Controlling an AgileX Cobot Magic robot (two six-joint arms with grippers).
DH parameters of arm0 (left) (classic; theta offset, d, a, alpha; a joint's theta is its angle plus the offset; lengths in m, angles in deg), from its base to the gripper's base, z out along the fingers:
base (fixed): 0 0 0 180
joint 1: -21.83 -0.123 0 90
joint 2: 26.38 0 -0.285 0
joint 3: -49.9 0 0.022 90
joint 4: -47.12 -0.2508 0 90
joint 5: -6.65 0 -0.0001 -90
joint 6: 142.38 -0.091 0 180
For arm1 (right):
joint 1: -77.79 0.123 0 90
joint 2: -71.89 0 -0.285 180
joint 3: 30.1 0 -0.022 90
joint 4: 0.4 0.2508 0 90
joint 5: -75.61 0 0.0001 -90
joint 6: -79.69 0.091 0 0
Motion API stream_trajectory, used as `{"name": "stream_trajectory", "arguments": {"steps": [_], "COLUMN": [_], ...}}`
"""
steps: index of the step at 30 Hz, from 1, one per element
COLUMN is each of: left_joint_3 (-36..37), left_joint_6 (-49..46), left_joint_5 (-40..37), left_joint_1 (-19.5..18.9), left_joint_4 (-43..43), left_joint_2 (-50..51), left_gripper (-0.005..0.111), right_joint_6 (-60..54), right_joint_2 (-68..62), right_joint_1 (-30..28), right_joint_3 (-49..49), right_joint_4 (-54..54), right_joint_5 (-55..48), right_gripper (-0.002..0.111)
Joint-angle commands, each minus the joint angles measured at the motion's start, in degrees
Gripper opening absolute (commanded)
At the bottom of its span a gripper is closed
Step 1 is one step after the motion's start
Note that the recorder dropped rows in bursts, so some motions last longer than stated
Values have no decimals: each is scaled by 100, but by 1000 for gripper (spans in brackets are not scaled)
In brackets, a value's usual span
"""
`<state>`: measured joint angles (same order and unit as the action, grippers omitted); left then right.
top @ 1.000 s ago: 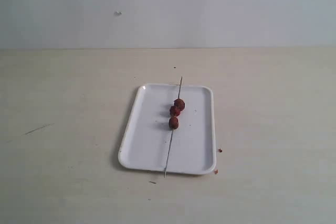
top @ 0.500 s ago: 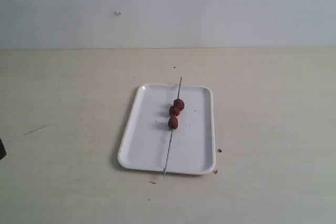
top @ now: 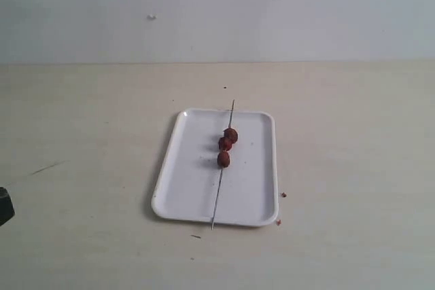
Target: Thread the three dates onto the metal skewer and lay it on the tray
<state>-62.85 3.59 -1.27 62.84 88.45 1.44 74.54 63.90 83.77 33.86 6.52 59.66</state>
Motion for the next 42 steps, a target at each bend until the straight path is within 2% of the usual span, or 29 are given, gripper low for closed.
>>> {"name": "stream_trajectory", "arguments": {"steps": [1,5,10,34,36,39,42], "left_joint_3": [-3,-3,-3,-3,-3,-3,-3], "left_joint_6": [1,1,1,1,-372,-649,-587], "left_joint_5": [-14,-30,-44,-44,176,188,125], "left_joint_1": [11,11,11,11,11,-166,-580], "left_joint_4": [29,29,29,29,-315,-429,-444], "left_joint_2": [-34,-34,-34,-34,-77,-231,-429], "left_gripper": [0,0,0,0,0,0,0], "right_joint_6": [1403,1415,1331,1321,1321,1331,1331], "right_joint_2": [21,21,21,21,21,21,21], "right_joint_1": [-588,-992,-1045,-1045,-1045,-1045,-1045], "right_joint_3": [299,706,1325,1325,1325,1325,1325], "right_joint_4": [-1243,-1212,-1215,-1178,-1178,-1178,-1178], "right_joint_5": [-26,-35,-35,-24,-24,-24,-24], "right_gripper": [0,0,0,0,0,0,0]}}
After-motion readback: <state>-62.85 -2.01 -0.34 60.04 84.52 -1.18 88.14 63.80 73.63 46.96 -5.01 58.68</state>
